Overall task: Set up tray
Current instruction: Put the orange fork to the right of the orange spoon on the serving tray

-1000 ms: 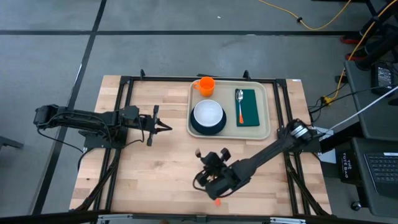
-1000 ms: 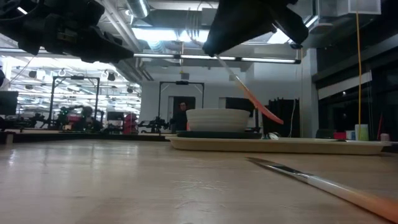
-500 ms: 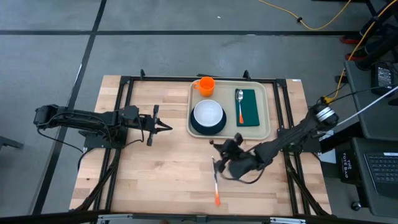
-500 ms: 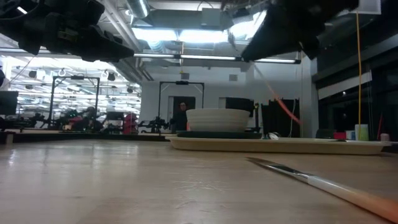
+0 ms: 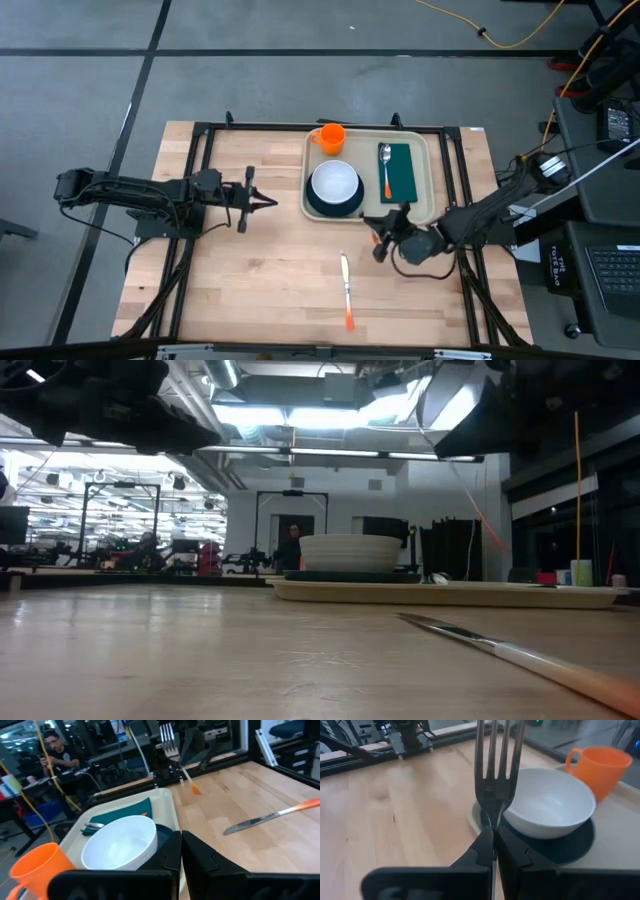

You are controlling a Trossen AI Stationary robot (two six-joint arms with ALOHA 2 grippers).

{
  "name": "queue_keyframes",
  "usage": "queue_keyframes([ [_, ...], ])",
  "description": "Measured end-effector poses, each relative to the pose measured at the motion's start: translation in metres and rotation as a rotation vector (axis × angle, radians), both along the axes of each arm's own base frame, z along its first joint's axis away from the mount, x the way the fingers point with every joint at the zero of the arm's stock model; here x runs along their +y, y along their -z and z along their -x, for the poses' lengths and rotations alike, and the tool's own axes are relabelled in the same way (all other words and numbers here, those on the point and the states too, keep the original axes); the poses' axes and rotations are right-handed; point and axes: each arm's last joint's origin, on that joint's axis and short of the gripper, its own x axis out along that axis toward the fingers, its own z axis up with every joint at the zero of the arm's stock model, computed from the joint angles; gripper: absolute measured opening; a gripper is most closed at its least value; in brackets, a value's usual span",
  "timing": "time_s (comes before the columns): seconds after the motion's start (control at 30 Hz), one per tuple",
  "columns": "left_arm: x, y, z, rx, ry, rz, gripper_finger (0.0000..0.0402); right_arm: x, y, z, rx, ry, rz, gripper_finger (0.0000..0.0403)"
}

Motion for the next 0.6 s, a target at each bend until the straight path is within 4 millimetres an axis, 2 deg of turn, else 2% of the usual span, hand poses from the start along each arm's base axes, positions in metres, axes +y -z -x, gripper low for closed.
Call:
queue_keyframes([
  [0.37,0.003,-0.001,0.0,-0.006,-0.088,-0.012,0.0004,-0.019,-0.015,0.009,-0.038,0.044,0.088,0.0011],
  [0.6,0.003,-0.001,0.0,-0.006,-0.115,-0.015,0.0007,-0.045,-0.029,0.024,-0.02,0.135,0.104,0.0011],
])
